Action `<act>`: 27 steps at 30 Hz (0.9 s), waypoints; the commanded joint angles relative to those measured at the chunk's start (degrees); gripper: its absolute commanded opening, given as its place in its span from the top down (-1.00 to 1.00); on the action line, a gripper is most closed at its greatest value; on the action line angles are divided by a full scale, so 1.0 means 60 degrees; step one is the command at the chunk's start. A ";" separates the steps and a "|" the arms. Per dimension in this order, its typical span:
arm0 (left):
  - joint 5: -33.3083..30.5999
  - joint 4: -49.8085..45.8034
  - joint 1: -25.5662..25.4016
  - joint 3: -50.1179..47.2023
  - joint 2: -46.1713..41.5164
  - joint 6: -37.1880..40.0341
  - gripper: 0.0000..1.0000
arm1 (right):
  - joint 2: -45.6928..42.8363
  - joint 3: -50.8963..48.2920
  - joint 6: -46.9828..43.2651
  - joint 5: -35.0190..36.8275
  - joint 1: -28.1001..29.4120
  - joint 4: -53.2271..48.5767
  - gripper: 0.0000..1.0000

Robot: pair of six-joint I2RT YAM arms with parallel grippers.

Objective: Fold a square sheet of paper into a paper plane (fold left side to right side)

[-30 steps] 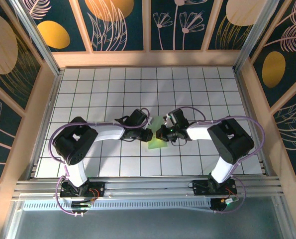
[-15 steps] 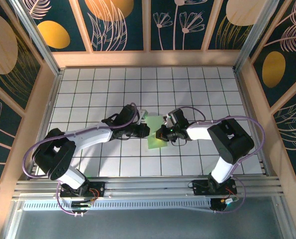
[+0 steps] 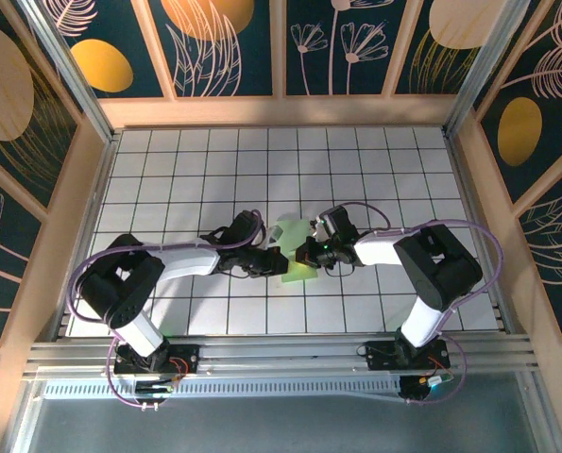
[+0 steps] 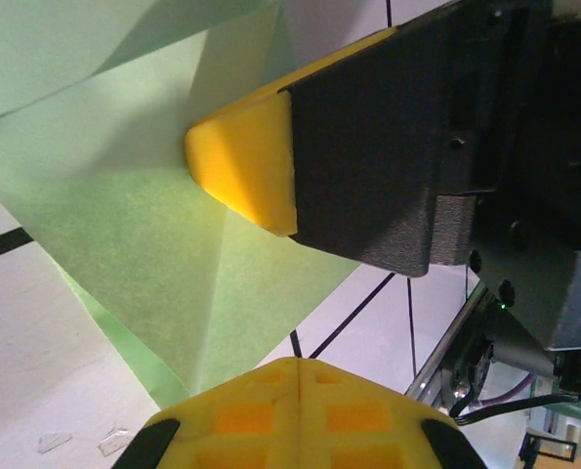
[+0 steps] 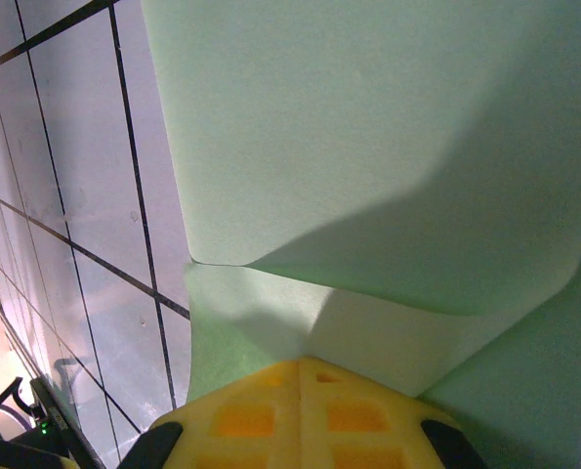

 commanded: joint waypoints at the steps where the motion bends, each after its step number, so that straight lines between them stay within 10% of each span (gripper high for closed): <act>1: 0.0279 0.0293 -0.0085 0.0132 0.0252 -0.0137 0.94 | 0.0238 -0.0026 -0.0099 0.0099 0.0054 -0.0197 1.00; 27: -0.0240 0.0001 -0.0139 -0.0163 0.1009 0.0129 0.95 | 0.0239 -0.0026 -0.0096 0.0076 0.0057 -0.0235 1.00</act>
